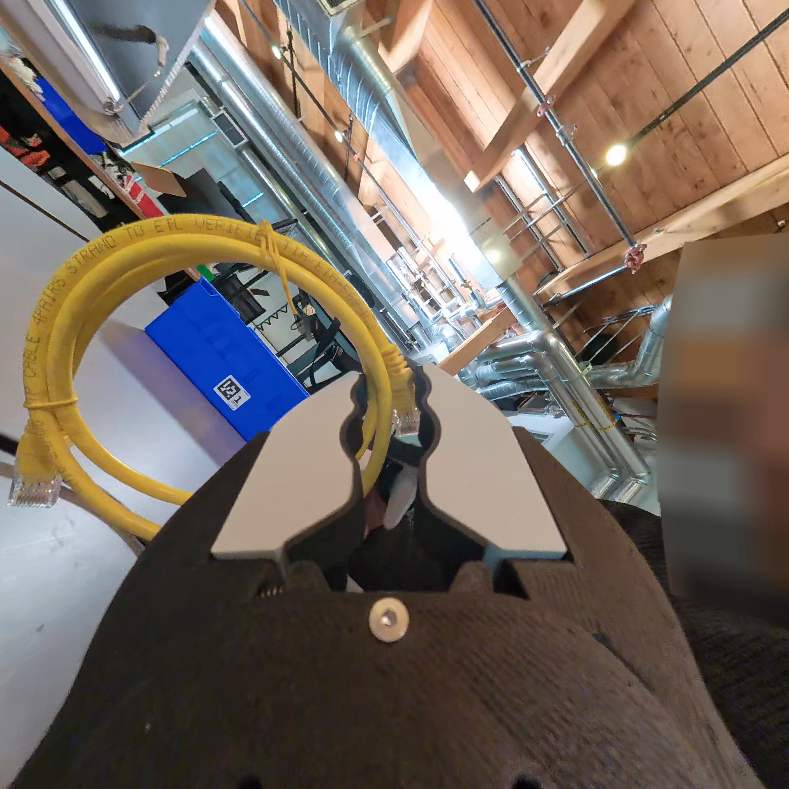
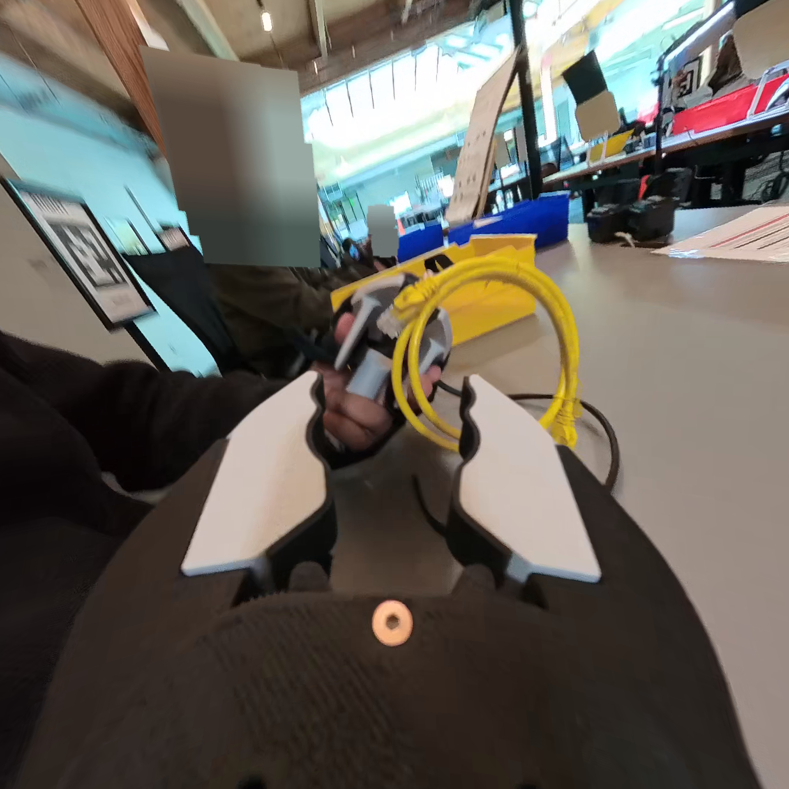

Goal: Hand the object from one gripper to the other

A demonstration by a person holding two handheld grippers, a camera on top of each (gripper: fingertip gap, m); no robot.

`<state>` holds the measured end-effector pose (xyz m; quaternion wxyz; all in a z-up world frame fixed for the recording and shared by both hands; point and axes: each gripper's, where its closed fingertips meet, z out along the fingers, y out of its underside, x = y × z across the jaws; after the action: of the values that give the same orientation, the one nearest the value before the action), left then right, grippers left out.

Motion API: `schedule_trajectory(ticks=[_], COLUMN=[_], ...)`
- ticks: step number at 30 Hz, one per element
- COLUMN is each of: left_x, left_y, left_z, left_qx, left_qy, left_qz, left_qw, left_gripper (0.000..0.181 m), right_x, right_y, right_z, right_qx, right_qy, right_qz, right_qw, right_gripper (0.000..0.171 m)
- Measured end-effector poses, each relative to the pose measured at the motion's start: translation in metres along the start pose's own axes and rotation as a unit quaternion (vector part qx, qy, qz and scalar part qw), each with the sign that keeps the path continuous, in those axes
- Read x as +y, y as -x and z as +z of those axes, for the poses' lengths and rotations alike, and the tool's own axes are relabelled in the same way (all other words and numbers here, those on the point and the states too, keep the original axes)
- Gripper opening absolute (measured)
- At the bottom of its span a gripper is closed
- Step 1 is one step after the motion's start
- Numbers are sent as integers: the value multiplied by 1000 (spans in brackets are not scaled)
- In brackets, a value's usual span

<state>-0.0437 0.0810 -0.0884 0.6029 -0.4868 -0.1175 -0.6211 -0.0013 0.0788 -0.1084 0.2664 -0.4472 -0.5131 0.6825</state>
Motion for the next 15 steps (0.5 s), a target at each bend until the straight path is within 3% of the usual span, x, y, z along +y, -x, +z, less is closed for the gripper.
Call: schedule_trajectory(ticks=[5, 10, 12, 15], left_x=[7, 15, 19, 21], left_y=[-8, -12, -14, -11], left_z=[3, 7, 9, 10], left_qx=[39, 65, 78, 77], left_qy=[13, 35, 39, 29], left_qz=[-37, -74, -97, -112], left_qw=[998, 995, 991, 990], left_gripper=[23, 23, 23, 24], right_x=[35, 52, 56, 57], right_y=[6, 9, 5, 1], right_z=[12, 17, 18, 17], right_qx=[22, 44, 57, 79], right_qy=[100, 144, 157, 166], right_qz=[-135, -238, -254, -274], right_qw=[985, 960, 953, 944], right_gripper=[63, 54, 46, 20])
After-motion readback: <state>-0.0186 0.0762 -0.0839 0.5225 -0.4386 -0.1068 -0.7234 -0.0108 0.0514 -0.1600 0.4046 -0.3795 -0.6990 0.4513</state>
